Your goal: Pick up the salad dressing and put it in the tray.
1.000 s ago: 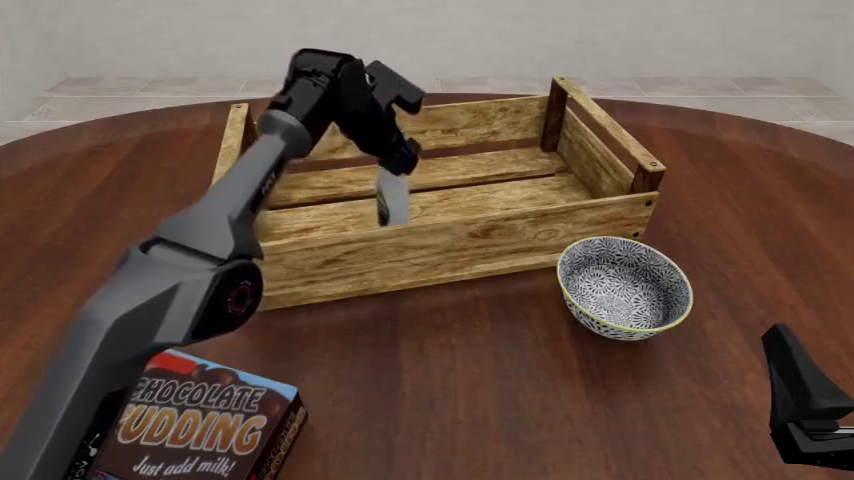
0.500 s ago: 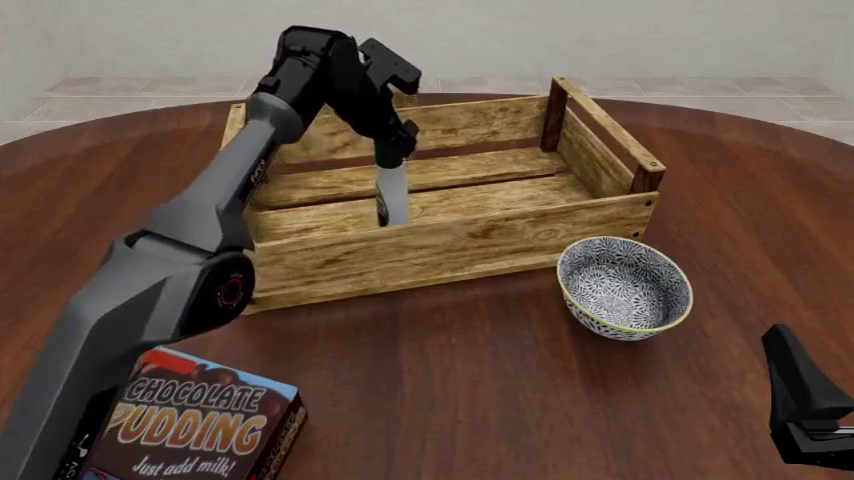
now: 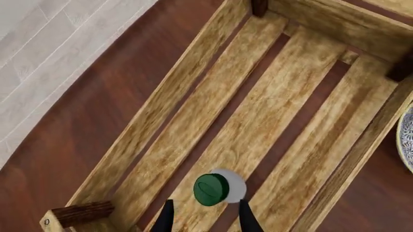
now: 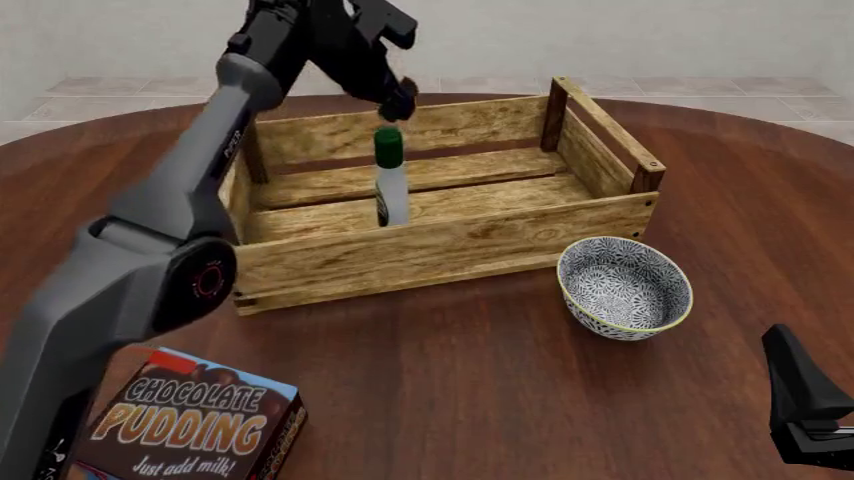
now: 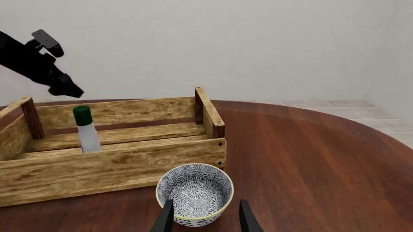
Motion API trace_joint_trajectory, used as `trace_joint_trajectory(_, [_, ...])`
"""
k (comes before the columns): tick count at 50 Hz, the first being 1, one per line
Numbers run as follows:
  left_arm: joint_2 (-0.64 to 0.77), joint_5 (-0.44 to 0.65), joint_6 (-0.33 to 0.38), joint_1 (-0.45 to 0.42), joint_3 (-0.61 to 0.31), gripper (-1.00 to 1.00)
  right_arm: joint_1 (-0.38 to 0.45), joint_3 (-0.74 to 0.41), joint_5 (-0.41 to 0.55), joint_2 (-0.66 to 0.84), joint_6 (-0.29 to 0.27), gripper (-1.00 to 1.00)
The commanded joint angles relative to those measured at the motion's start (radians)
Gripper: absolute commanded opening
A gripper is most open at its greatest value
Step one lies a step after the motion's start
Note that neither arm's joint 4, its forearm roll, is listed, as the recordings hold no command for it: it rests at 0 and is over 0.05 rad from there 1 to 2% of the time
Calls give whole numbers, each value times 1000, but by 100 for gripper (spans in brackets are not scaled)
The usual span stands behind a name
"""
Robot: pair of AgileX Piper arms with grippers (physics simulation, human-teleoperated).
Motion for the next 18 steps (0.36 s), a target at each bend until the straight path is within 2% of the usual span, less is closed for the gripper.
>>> trace_joint_trajectory(1, [-77, 19, 1, -4, 1, 100, 0, 0, 0, 0, 0, 100])
trace_joint_trajectory(9, [-159, 36, 11, -7, 24, 100, 0, 0, 0, 0, 0, 100])
trace_joint_trajectory(14, [-265, 31, 18, -11, 81, 100, 0, 0, 0, 0, 0, 100])
trace_joint_trajectory(15, [-331, -9, 19, -16, 178, 100, 0, 0, 0, 0, 0, 100])
trace_joint_trajectory(16, [-359, -40, 19, -16, 237, 100, 0, 0, 0, 0, 1, 100])
trace_joint_trajectory(18, [-539, -171, 21, -16, 510, 100, 0, 0, 0, 0, 0, 100])
